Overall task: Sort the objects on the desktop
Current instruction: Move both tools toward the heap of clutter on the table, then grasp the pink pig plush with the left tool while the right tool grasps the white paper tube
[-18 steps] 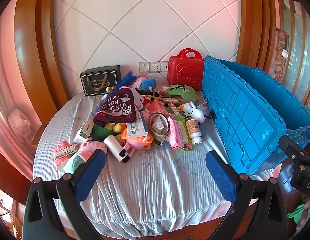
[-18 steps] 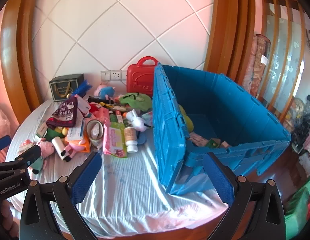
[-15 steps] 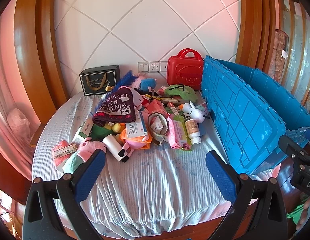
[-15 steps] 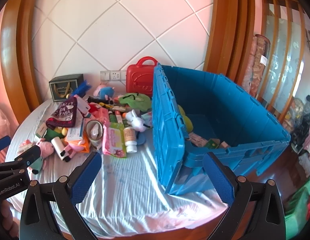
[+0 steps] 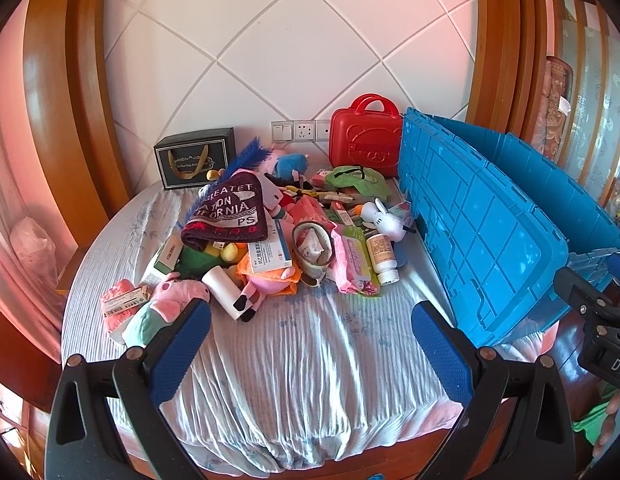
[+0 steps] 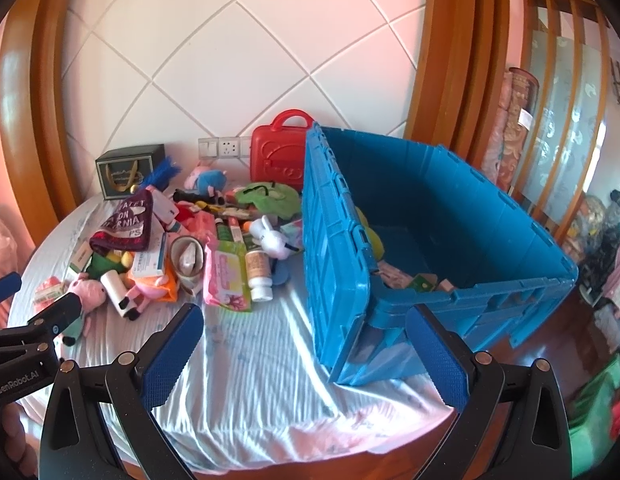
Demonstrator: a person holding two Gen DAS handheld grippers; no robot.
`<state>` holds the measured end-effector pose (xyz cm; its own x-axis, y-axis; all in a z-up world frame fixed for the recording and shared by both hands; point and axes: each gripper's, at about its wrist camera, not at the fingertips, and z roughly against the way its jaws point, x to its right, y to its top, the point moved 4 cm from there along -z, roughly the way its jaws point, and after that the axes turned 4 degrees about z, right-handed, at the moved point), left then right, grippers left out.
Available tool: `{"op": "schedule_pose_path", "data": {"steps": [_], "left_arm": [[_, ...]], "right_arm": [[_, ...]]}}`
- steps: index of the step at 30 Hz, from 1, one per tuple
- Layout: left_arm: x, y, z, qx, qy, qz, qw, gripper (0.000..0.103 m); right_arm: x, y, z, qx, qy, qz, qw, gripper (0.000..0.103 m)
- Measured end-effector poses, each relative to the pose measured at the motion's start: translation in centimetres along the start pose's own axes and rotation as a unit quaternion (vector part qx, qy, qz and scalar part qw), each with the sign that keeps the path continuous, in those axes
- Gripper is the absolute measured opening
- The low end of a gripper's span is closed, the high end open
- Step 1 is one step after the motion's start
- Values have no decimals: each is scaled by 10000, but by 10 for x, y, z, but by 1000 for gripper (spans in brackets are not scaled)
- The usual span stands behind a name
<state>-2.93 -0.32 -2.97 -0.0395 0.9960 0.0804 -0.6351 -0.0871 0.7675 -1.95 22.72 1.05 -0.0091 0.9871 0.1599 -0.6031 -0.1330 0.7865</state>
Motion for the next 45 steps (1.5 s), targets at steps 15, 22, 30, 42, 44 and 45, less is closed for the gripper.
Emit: {"op": "schedule_pose_path", "data": {"steps": [15,22,30,42,44,45], "left_arm": [[-19,-6,0,-37,-196,-156,9997,102],[-39,-7,-3,-50,-299,-196,9993,102],[-76,-22,-25,-269,-227,-150,9993,102],[-160,-32,-82,-687,438,660,9945,102],[-166,-29,-90,-717,580,687,9934,102],[-167,-27,-94,-724,652,666,9930,102]], "right_arm": [[-18,-7,6,-126,-134,-63,9998,103],[-39,-11,8,-163,-84,-106,9998,103],[-75,-21,-8,-392,-35,-50,9992,103],[-125,-7,-85,-731,485,474,9950,103],[-118,1,-106,-858,513,466,9939,103],[-111,7,-114,-847,458,399,9946,103]]}}
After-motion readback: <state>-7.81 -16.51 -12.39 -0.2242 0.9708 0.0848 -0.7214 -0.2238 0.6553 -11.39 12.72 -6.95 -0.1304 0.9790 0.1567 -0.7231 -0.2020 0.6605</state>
